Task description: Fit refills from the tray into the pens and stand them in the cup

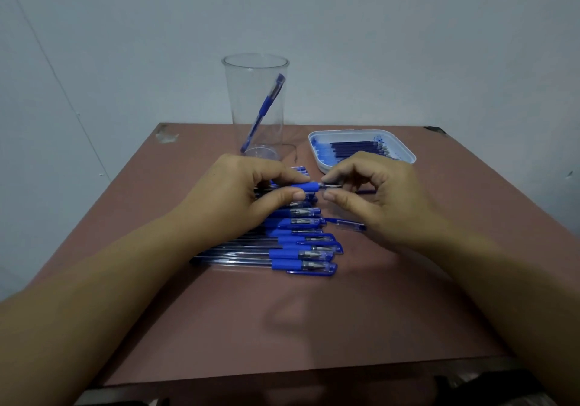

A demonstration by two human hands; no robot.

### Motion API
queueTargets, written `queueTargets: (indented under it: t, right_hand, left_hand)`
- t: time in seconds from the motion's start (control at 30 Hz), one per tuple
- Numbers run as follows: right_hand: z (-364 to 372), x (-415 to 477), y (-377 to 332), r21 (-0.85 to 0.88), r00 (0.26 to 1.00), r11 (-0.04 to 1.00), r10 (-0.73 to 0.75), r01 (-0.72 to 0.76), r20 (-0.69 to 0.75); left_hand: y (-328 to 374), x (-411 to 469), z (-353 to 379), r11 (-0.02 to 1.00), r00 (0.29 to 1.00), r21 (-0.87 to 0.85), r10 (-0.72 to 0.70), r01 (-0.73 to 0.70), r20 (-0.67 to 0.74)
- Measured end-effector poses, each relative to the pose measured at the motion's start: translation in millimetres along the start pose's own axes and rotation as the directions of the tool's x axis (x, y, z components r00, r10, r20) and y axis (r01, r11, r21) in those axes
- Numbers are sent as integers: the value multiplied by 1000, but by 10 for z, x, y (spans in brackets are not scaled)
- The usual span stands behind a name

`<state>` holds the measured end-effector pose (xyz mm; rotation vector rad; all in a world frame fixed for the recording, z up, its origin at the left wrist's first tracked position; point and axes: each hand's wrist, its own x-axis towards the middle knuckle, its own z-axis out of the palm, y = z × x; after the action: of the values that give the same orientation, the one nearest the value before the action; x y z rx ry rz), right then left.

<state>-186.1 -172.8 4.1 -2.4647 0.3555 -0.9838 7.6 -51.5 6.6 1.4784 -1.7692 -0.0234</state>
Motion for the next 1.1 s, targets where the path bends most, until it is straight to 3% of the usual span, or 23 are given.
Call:
queueTargets:
  t: [0.13,0.33,0.5,0.67,0.8,0.97,1.1]
  right_hand:
    - [-36,-10,-21,64,999,997,50,-49,-16]
    - [-7,-4,-14,-22,1000,1000,-1,0,-31]
    - [-16,-18,-26,57,998,997,52,-50,-32]
    - [8,-9,-18,-31,999,999,-12,11,-30]
    - [-4,-18,-37,72,999,997,43,-41,-32]
    - [7,-3,-46,12,999,1000,28,-28,-30]
    - [1,-18,-46,114,996,990,90,-87,-26]
  left_hand:
    - [-3,5,3,999,1000,-38,-10,10,-22]
    - [-31,0,11,999,999,-43,-25,24,-20]
    - [-15,2,12,999,999,-47,-19,18,-26]
    - [-24,-1,7,998,999,-53,-29,27,-25]
    - [-23,0,4,998,999,-51,-31,30,-16]
    - [-16,4,-7,999,1000,-38,-27,26,-7]
    - [-22,-2,-4,999,999,-32,-38,38,-14]
